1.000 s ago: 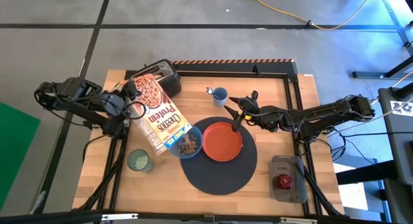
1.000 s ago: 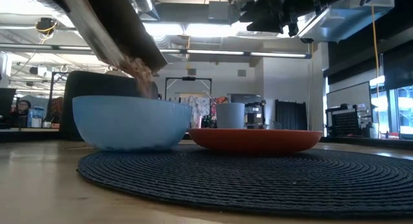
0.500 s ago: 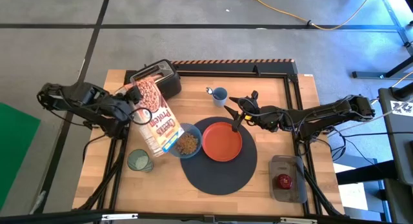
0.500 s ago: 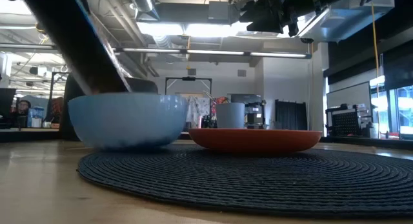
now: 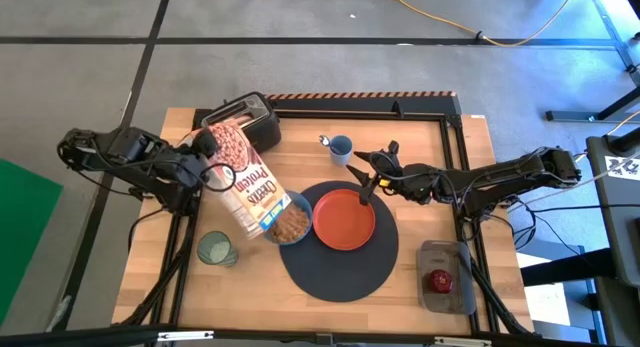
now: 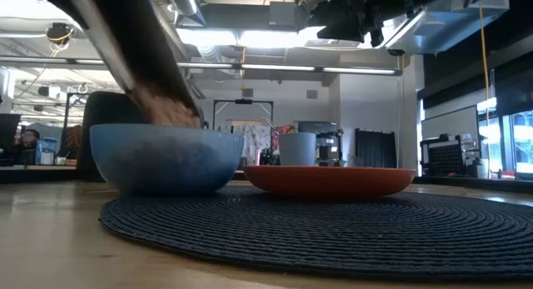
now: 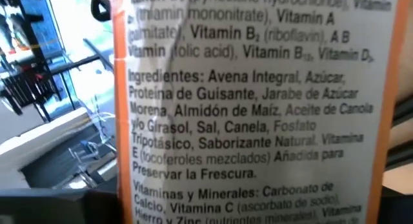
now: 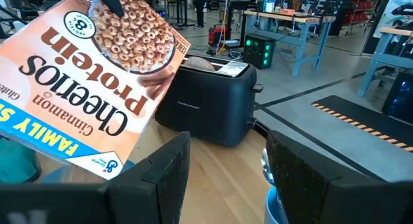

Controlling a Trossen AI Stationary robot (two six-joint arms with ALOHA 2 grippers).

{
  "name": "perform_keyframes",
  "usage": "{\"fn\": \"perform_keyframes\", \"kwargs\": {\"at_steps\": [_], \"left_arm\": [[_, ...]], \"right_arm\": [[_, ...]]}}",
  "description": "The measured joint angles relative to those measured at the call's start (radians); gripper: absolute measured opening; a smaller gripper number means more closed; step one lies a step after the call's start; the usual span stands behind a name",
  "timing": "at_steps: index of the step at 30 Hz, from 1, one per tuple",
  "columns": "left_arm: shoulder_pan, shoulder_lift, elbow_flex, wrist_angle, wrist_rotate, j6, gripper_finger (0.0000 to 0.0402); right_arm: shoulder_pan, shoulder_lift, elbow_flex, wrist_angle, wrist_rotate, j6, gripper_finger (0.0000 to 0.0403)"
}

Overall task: Arrange a breakfast setting
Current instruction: Pour the cereal from the cereal box into the blue bowl

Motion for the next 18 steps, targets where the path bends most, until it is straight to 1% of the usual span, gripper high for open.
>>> {"fn": "perform_keyframes", "kwargs": {"at_steps": [8, 13, 18], "left_arm": [[0.0, -0.004, 0.001, 0.0, 0.004, -0.091, 0.0234], [0.0, -0.028, 0.002, -0.001, 0.044, -0.142, 0.0234], [0.0, -0.054, 0.002, -0.002, 0.06, -0.164, 0.0234]], "right_arm": [[-0.001, 0.0, 0.0, 0.0, -0.061, 0.043, 0.0193], [0.0, 0.0, 0.0, -0.001, -0.083, 0.053, 0.0193], [0.0, 0.0, 0.0, -0.008, -0.105, 0.076, 0.0193]]}}
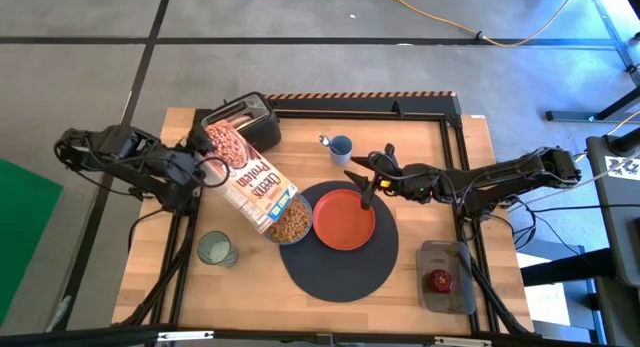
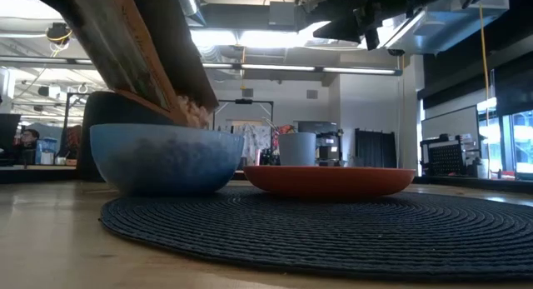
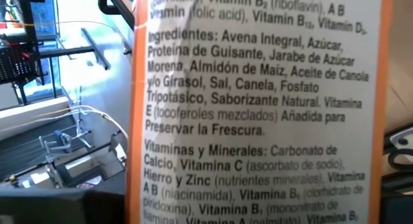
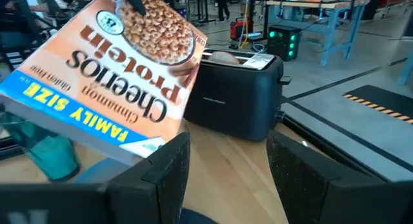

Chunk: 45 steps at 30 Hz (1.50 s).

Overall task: Arrange a breakfast setting
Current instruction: Pour the cereal from the cereal box into the blue bowl

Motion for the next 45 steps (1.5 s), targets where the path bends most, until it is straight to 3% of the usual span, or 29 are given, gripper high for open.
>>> {"fn": "perform_keyframes", "kwargs": {"at_steps": [7, 12, 27, 34, 45], "left_arm": [[0.0, -0.033, 0.0, -0.002, 0.021, -0.005, 0.0234], [0.0, -0.046, 0.0, -0.002, 0.035, -0.006, 0.0234], [0.0, -0.047, 0.0, 0.0, 0.064, -0.053, 0.0234], [0.0, -0.047, 0.0, 0.0, 0.065, -0.078, 0.0234], [0.0, -0.046, 0.0, 0.0, 0.068, -0.091, 0.0234]], "right_arm": [[0.0, 0.0, 0.0, 0.008, -0.009, 0.002, 0.0193], [0.0, 0.014, 0.0, 0.048, -0.082, 0.02, 0.0193], [0.0, 0.387, 0.043, 0.522, -0.235, -0.353, 0.0193], [0.008, 0.566, 0.206, 0.497, -0.225, -0.472, 0.0193], [0.038, 0.654, 0.294, 0.496, -0.228, -0.5, 0.0193]]}}
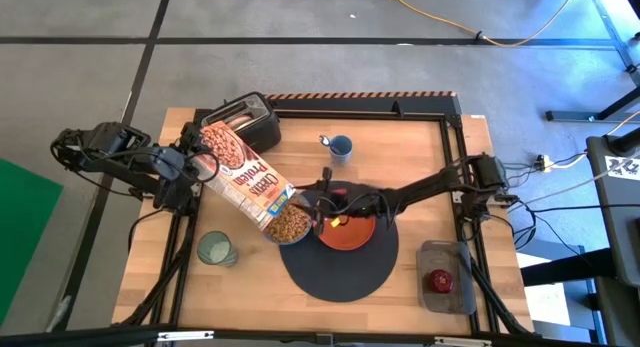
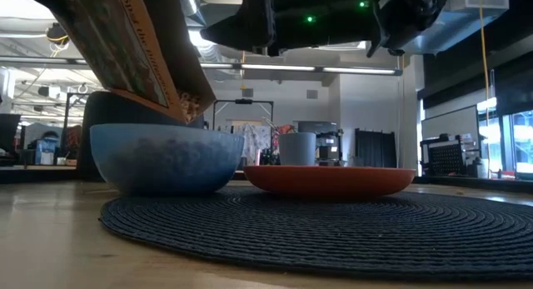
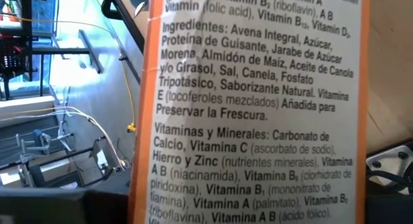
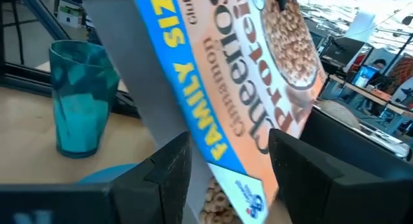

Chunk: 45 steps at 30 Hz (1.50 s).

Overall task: Arrange a breakfast setting
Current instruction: Pour the cereal from the cereal box into the blue bowl

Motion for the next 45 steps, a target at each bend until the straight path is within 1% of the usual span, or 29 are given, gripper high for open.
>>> {"fn": "perform_keyframes", "kwargs": {"at_steps": [10, 17, 21, 24, 28, 30, 32, 36, 38, 40, 45], "left_arm": [[0.0, 0.0, 0.0, -0.001, 0.0, 0.004, 0.0232], [0.0, 0.0, 0.0, -0.001, -0.002, -0.005, 0.0232], [0.0, 0.0, 0.0, -0.001, -0.003, -0.016, 0.0232], [0.0, 0.0, 0.0, -0.001, -0.003, -0.02, 0.0231], [0.0, 0.0, 0.0, -0.001, -0.002, -0.021, 0.0231], [0.0, 0.0, 0.0, -0.001, -0.002, -0.022, 0.0231], [0.0, 0.0, 0.0, -0.001, -0.002, -0.025, 0.0231], [0.0, 0.0, 0.0, -0.001, -0.002, -0.044, 0.0231], [0.0, 0.0, 0.0, -0.002, -0.002, -0.046, 0.0231], [0.0, 0.0, 0.0, -0.001, -0.002, -0.046, 0.0231], [0.0, 0.0, 0.0, -0.003, 0.004, -0.068, 0.0231]], "right_arm": [[0.021, 0.012, 0.016, -0.003, 0.02, 0.001, 0.0193], [0.021, 0.015, 0.016, 0.011, 0.006, -0.001, 0.0193], [0.021, 0.036, 0.016, -0.034, 0.04, -0.02, 0.0193], [0.021, 0.054, 0.016, -0.009, 0.057, -0.021, 0.0193], [0.021, 0.094, 0.074, 0.001, 0.076, -0.027, 0.0193], [0.02, 0.125, 0.115, 0.0, 0.115, -0.036, 0.0193], [0.021, 0.14, 0.146, -0.029, 0.142, -0.062, 0.0193], [0.02, 0.148, 0.199, -0.085, 0.155, -0.069, 0.019], [0.02, 0.148, 0.216, -0.11, 0.158, -0.069, 0.0176], [0.021, 0.148, 0.235, -0.127, 0.162, -0.069, 0.0148], [0.021, 0.148, 0.311, -0.244, 0.161, -0.055, 0.0041]]}}
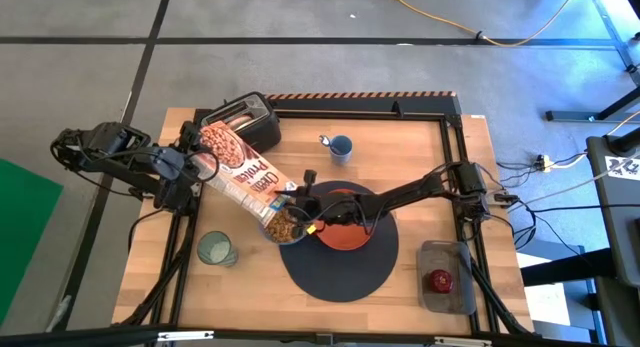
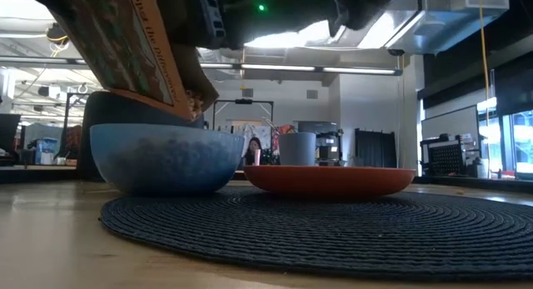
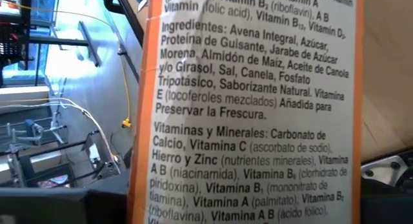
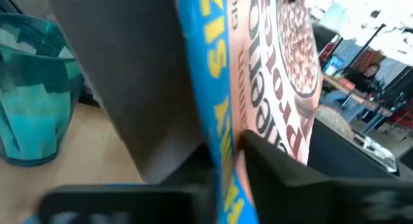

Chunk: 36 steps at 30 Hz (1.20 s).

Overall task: Arrange a breakfast setting
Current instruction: Pour the cereal from the cereal box into the blue bowl

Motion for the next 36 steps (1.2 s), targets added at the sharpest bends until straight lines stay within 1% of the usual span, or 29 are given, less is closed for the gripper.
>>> {"fn": "perform_keyframes", "kwargs": {"at_steps": [1, 3, 7, 11, 15, 19, 25, 30, 36], "left_arm": [[0.0, 0.0, 0.0, -0.001, 0.005, -0.003, 0.0231], [0.0, -0.001, 0.0, -0.002, 0.01, -0.007, 0.0231], [0.0, -0.001, 0.0, -0.002, 0.02, -0.01, 0.0231], [0.0, -0.001, 0.0, -0.002, 0.024, -0.01, 0.0231], [0.0, -0.001, 0.0, -0.003, 0.023, -0.028, 0.0231], [0.0, -0.001, 0.0, -0.003, 0.024, -0.083, 0.0231], [0.0, -0.001, 0.0, -0.004, 0.035, -0.16, 0.0231], [0.0, -0.001, 0.0, -0.003, 0.073, -0.252, 0.0231], [0.0, 0.0, 0.0, 0.009, 0.093, -0.338, 0.0231]], "right_arm": [[0.0, 0.0, 0.015, -0.03, 0.0, 0.008, 0.0022], [0.001, 0.0, 0.043, -0.071, 0.0, 0.025, 0.0009], [0.001, 0.0, 0.101, -0.155, -0.012, 0.092, 0.0023], [0.0, 0.0, 0.176, -0.294, -0.026, 0.12, 0.0005], [0.0, 0.0, 0.237, -0.387, -0.032, 0.128, 0.0005], [-0.009, 0.0, 0.285, -0.45, -0.07, 0.138, 0.0002], [-0.026, 0.0, 0.312, -0.491, -0.122, 0.191, 0.0001], [-0.033, -0.007, 0.312, -0.499, -0.161, 0.239, 0.0], [-0.034, -0.051, 0.312, -0.553, -0.194, 0.27, 0.0]]}}
